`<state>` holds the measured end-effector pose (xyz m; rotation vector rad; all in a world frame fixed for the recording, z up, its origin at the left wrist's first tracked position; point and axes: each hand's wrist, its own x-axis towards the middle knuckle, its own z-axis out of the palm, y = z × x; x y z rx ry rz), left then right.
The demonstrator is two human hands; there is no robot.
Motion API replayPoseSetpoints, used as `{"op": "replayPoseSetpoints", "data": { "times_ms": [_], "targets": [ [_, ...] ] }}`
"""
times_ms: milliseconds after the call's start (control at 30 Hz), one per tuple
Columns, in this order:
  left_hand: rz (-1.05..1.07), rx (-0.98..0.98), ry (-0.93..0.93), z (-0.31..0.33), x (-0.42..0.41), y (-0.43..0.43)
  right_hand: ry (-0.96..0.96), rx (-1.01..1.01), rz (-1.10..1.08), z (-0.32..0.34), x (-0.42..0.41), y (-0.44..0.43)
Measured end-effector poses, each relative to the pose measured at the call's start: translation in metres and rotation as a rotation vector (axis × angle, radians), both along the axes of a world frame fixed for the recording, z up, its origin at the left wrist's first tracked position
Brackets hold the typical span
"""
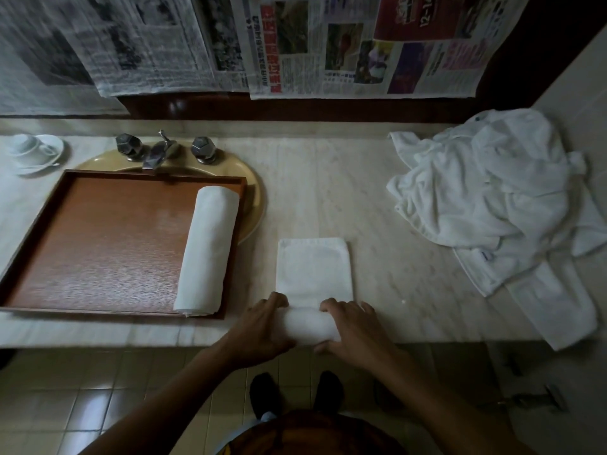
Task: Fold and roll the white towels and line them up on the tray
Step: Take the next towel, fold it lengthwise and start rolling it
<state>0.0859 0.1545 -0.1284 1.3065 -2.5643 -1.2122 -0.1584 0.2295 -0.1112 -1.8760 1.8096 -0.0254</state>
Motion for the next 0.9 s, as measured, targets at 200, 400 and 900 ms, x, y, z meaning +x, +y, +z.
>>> {"op": "replayPoseSetpoints", "data": {
  "times_ms": [200,400,900],
  "targets": [
    [0.208,0.183,0.086,0.001,-0.007,-0.011,-0.014,0.069,-0.014,0.005,-0.009,-0.02],
    [0.336,0.266,0.067,-0.002,-0.019,-0.027,0.125,-0.23,-0.018,0.011,0.009,-0.008],
    [0.003,-0.456,-0.253,-0.021,-0.038,0.011,0.177,-0.198,0.104,-0.012,0.013,-0.019]
  ]
}}
